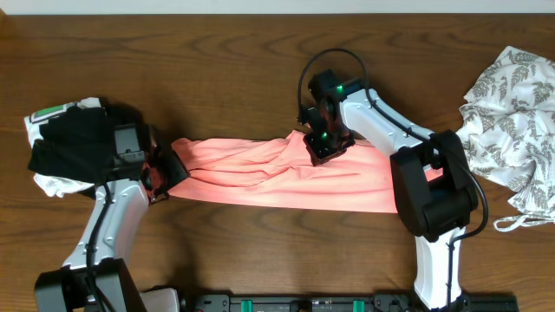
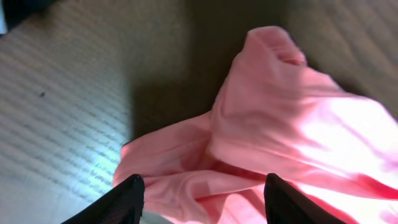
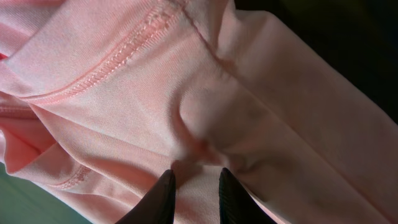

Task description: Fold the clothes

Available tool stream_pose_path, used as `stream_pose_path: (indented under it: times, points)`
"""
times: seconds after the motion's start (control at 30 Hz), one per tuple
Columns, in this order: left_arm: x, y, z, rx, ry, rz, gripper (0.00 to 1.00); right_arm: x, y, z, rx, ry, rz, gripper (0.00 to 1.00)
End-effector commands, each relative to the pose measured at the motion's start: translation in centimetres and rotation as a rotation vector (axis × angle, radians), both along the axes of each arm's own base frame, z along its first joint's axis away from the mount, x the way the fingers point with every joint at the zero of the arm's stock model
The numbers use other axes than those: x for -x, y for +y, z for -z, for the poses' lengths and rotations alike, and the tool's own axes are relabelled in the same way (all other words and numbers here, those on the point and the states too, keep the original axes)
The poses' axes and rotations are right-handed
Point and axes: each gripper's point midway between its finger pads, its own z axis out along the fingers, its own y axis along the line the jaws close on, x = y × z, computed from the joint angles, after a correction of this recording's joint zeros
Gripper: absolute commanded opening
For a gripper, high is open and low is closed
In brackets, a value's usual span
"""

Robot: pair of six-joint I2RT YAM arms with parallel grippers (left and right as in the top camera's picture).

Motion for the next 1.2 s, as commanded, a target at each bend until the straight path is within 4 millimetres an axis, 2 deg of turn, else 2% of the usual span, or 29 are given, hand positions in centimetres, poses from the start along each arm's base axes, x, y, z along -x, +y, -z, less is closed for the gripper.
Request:
stream_pose_path:
  times: [0.0, 0.2, 0.37, 0.67, 0.7, 0.8, 0.97, 1.1, 1.17]
  points:
    - [-0.3, -0.2, 0.3, 0.035, -0.008, 0.029, 0.64, 0.0, -0.6, 0.8, 0.01, 0.023, 0.026, 0.23]
    - [-0.6, 0.6, 2.5, 0.039, 0.031, 0.016, 0.64, 0.1, -0.6, 0.8, 0.012, 0.026, 0.026, 0.23]
    - [-1.5, 1.1, 3.5, 0.019, 0.018, 0.048, 0.64, 0.2, -0.7, 0.8, 0.014, 0.03, 0.026, 0.23]
    - [-0.5, 0.2, 5.8, 0.078, 0.093, 0.063, 0.64, 0.1, -0.6, 0.8, 0.012, 0.026, 0.026, 0.23]
    - [-0.4, -0.1, 5.9, 0.091, 0.095, 0.067, 0.61, 0.1, -0.6, 0.8, 0.012, 0.026, 0.026, 0.23]
    - [-0.4, -0.5, 6.0, 0.116, 0.095, 0.075, 0.37, 0.1, -0.6, 0.8, 0.012, 0.026, 0.026, 0.23]
    - [-0.2, -0.6, 6.0, 0.121, 0.105, 0.075, 0.25, 0.1, -0.6, 0.8, 0.012, 0.026, 0.026, 0.23]
    - [0.1, -0.7, 6.1, 0.124, 0.116, 0.074, 0.06, 0.1, -0.6, 0.8, 0.012, 0.026, 0.026, 0.23]
    - [0.2, -0.7, 6.1, 0.125, 0.12, 0.074, 0.06, 0.1, -0.6, 0.8, 0.012, 0.027, 0.026, 0.22]
